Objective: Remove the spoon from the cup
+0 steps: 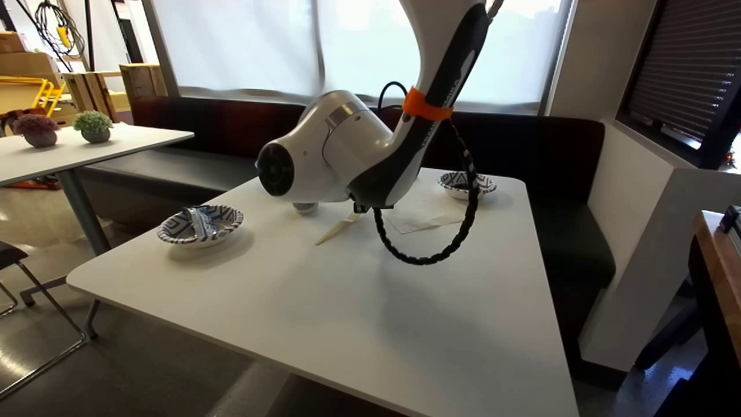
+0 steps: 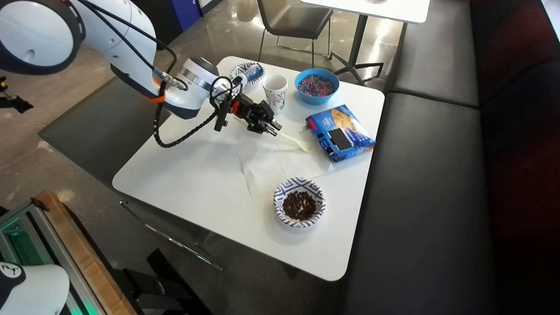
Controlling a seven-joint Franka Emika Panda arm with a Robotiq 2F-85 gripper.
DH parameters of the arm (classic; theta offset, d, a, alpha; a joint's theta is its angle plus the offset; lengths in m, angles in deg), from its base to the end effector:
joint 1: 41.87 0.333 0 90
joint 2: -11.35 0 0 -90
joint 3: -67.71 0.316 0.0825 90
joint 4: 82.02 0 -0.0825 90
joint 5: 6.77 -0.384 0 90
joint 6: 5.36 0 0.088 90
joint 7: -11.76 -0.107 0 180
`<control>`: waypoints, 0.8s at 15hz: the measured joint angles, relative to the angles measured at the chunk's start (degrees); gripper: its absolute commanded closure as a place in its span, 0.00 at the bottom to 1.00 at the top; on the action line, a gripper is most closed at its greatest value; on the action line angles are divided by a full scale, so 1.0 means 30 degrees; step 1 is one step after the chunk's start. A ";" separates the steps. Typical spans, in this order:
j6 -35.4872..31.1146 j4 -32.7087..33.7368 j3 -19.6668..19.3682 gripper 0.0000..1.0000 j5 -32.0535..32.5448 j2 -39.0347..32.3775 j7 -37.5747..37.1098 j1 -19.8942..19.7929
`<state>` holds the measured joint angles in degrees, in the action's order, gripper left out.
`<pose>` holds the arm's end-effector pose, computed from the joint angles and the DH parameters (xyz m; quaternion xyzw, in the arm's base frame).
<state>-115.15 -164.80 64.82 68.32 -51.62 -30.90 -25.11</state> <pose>0.6536 0.0952 0.0272 0.8088 0.1824 0.0211 0.5587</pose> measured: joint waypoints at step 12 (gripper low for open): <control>-0.0002 -0.0002 0.0117 0.00 0.0361 -0.0129 0.0011 -0.0073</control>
<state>-115.16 -164.80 65.17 69.40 -52.01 -30.87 -25.33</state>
